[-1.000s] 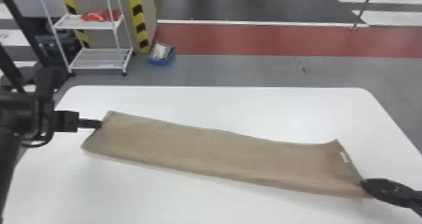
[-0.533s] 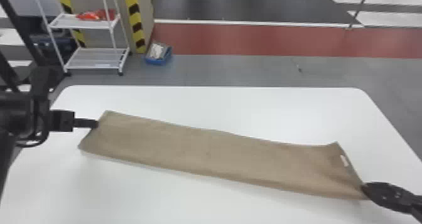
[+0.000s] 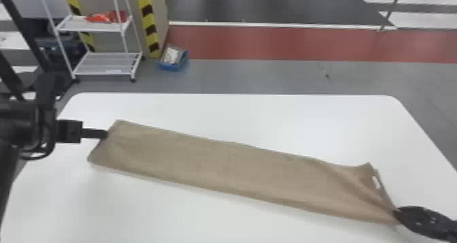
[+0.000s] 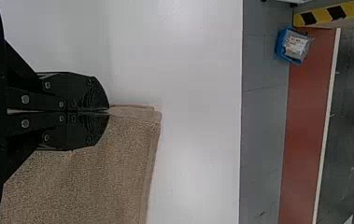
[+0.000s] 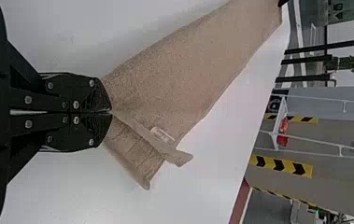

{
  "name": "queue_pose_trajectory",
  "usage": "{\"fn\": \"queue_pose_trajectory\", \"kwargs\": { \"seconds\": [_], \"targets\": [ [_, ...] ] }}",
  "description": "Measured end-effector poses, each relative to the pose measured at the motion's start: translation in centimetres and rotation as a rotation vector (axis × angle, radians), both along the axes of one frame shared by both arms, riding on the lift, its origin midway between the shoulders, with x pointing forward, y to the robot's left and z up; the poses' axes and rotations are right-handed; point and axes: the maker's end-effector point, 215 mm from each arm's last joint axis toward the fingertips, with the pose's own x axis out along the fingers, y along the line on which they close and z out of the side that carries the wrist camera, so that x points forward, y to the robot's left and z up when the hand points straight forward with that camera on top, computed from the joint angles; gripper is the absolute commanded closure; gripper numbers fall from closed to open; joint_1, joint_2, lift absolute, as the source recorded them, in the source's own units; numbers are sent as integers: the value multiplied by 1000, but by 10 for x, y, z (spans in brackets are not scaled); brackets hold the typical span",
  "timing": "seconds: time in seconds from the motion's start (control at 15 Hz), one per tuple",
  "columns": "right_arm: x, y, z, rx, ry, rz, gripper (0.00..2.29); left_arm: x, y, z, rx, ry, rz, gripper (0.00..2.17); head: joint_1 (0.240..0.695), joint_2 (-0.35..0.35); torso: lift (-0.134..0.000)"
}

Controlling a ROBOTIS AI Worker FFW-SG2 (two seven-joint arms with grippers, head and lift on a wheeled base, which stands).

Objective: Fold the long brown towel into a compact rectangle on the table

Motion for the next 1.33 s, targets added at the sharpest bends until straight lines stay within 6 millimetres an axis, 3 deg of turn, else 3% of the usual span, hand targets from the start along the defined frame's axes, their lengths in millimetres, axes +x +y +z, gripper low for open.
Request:
{"fn": "queue_pose_trajectory", "kwargs": {
  "seconds": [0.07,0.27,0.53,0.73,1.0,1.2,1.27,1.33],
  "targets": [
    [2,-2,-1,3,5,-7,552,-1,0,-1,0,1,-1,1973,695,-40,-124],
    [7,-10,4,52,16,-58,296,-4,-1,-6,-1,7,-4,1970,695,-49,-124],
    [17,-23,18,116,30,-132,296,-11,-5,-13,-7,19,-13,1970,695,-71,-124],
    [28,-23,16,129,43,-162,272,-14,-7,-16,-9,21,-19,1970,695,-73,-124],
    [43,-9,2,132,65,-171,194,-20,-8,-18,-10,17,-27,1970,695,-60,-124],
    [53,6,-9,130,89,-162,286,-23,-8,-17,-10,12,-30,1966,695,-45,-124],
    [55,12,-13,131,101,-156,286,-25,-8,-18,-10,9,-32,1916,695,-39,-124],
    [56,15,-16,133,109,-152,286,-27,-9,-18,-9,7,-34,1666,695,-31,-124]
  ]
}}
